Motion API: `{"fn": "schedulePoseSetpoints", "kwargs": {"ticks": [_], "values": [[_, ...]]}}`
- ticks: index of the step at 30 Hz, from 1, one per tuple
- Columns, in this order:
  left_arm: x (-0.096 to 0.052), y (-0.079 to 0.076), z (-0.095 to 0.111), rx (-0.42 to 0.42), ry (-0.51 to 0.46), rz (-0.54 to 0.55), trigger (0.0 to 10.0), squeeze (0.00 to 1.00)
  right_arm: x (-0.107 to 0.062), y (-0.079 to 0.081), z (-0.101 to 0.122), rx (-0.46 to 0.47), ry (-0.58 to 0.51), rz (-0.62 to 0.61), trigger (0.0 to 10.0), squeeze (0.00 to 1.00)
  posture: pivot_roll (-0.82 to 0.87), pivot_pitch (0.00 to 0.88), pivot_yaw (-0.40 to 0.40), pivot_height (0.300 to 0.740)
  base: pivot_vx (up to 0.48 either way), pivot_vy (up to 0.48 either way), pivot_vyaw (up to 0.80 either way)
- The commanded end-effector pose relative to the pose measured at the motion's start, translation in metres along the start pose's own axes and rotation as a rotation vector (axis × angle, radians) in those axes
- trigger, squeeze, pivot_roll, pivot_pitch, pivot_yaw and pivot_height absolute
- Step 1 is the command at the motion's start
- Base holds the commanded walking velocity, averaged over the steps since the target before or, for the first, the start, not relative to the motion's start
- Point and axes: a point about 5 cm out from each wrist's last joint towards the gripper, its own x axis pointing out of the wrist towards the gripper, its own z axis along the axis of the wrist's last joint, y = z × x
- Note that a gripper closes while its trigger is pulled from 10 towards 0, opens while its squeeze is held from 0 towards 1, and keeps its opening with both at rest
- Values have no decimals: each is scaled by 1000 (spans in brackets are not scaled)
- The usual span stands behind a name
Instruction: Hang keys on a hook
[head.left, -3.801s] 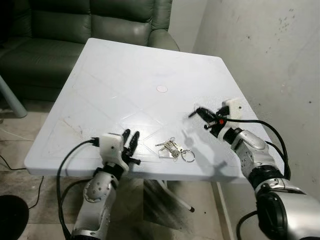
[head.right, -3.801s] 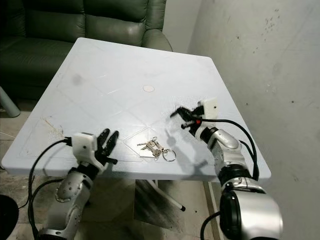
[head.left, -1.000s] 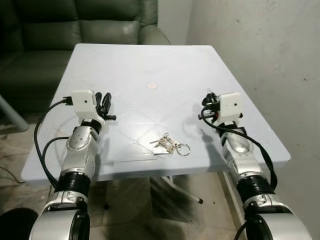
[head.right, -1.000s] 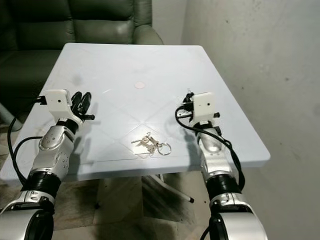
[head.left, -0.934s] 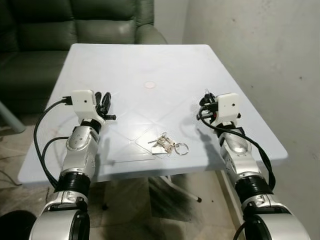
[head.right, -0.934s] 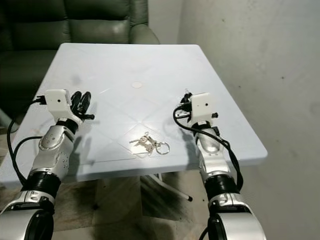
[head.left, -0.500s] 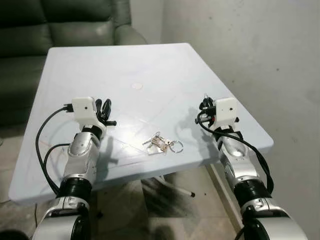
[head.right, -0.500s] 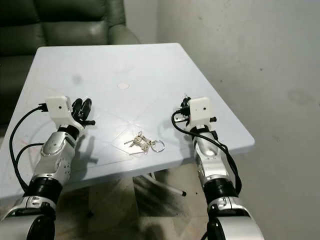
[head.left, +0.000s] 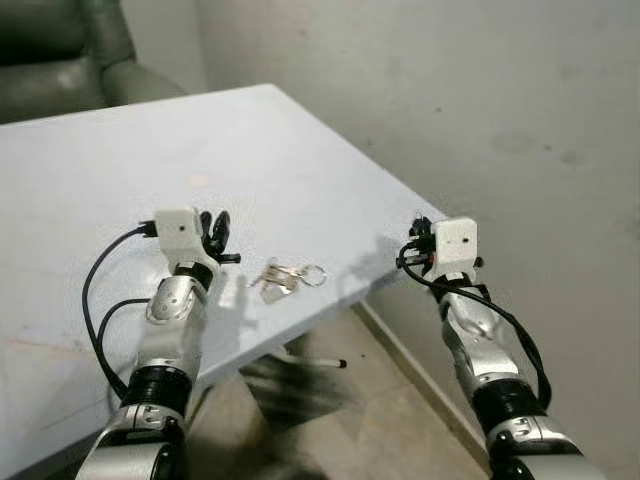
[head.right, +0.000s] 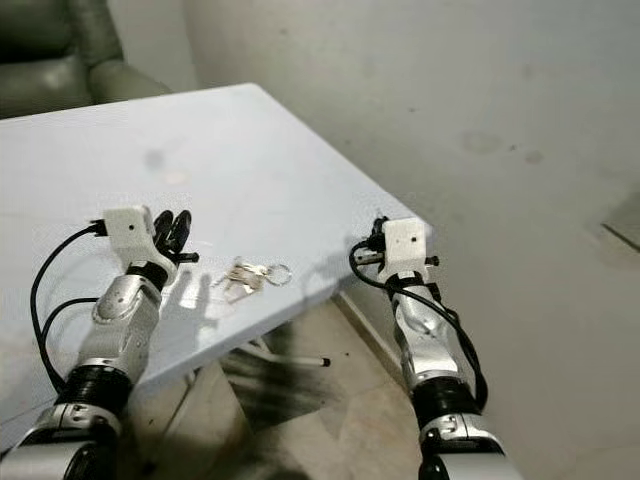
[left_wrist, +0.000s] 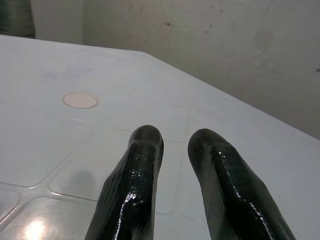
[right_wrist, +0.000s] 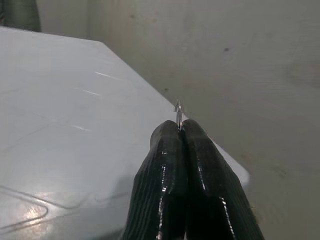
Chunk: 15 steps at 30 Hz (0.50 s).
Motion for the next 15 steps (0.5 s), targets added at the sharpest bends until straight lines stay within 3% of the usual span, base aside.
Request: {"fn": "schedulePoseSetpoints", "kwargs": {"ticks": [1, 11, 13, 15], "values": [[0, 0, 2, 7, -6, 2, 10000, 0, 2, -4, 6, -6, -23, -12, 10000, 0, -29, 0, -52, 740, 0, 0, -750], [-3, -3, 0, 19, -12, 6, 10000, 0, -2, -4, 2, -3, -9, -17, 10000, 0, -25, 0, -60, 740, 0, 0, -750], [-4, -5, -1, -9, -5, -7, 10000, 0, -3, -3, 1, -1, -5, -14, 10000, 0, -24, 0, -63, 740, 0, 0, -747], [-4, -5, -2, -11, -4, -8, 10000, 0, -3, -2, 1, -3, -4, -10, 10000, 0, -23, 0, -63, 740, 0, 292, -744]]}}
